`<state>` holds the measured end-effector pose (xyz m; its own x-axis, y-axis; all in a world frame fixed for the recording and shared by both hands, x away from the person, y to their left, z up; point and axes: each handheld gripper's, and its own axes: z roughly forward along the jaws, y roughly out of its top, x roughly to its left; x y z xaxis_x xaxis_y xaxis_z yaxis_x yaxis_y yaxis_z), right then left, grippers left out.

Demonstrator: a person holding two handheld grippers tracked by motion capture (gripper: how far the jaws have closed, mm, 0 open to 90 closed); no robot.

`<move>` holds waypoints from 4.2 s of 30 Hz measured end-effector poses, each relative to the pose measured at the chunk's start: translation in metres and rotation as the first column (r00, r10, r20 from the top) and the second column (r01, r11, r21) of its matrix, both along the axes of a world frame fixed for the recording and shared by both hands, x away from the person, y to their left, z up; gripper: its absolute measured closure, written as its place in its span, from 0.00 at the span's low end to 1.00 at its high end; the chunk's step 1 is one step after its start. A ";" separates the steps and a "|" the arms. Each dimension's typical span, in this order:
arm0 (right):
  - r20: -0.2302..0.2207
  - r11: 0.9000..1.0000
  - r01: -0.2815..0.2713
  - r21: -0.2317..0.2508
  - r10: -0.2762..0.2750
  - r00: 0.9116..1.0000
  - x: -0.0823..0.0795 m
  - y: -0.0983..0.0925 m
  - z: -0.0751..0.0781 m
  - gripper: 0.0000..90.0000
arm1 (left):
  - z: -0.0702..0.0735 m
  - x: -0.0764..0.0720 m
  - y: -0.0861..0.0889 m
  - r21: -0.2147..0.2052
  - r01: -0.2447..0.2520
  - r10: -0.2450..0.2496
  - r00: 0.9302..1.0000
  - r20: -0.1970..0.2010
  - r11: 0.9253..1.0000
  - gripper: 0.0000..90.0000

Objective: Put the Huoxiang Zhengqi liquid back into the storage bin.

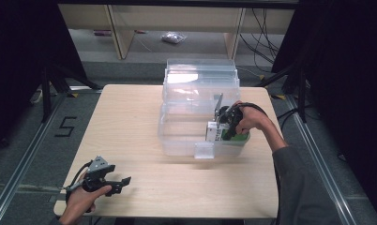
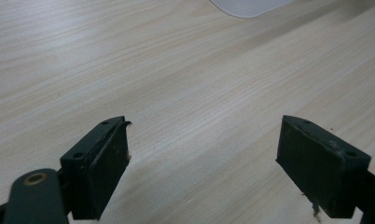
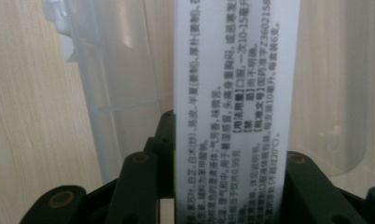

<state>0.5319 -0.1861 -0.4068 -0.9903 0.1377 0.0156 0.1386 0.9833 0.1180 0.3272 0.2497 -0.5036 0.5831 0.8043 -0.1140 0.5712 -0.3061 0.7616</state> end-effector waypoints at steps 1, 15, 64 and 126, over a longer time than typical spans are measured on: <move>0.002 1.000 0.000 0.003 0.000 1.000 0.000 0.000 -0.001 0.72 | 0.000 0.000 0.000 0.000 0.000 0.000 1.000 0.000 1.000 0.18; 0.008 0.998 0.011 -0.062 -0.011 1.000 -0.001 0.003 -0.006 0.70 | 0.000 0.000 0.000 -0.001 0.000 0.000 1.000 -0.001 1.000 0.18; 0.062 0.959 0.200 0.202 -0.217 0.974 -0.037 -0.030 0.066 0.35 | 0.000 0.000 -0.003 -0.027 -0.020 0.020 1.000 0.000 0.999 0.18; 0.069 0.866 0.352 0.354 -0.400 0.914 -0.088 -0.036 0.047 0.23 | 0.001 0.000 0.000 0.012 0.005 -0.005 1.000 -0.018 1.000 0.18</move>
<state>0.4438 -0.2220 -0.3597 -0.8596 0.5109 -0.0051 0.4494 0.7608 0.4682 0.3270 0.2494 -0.5021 0.5854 0.8026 -0.1150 0.5828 -0.3180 0.7478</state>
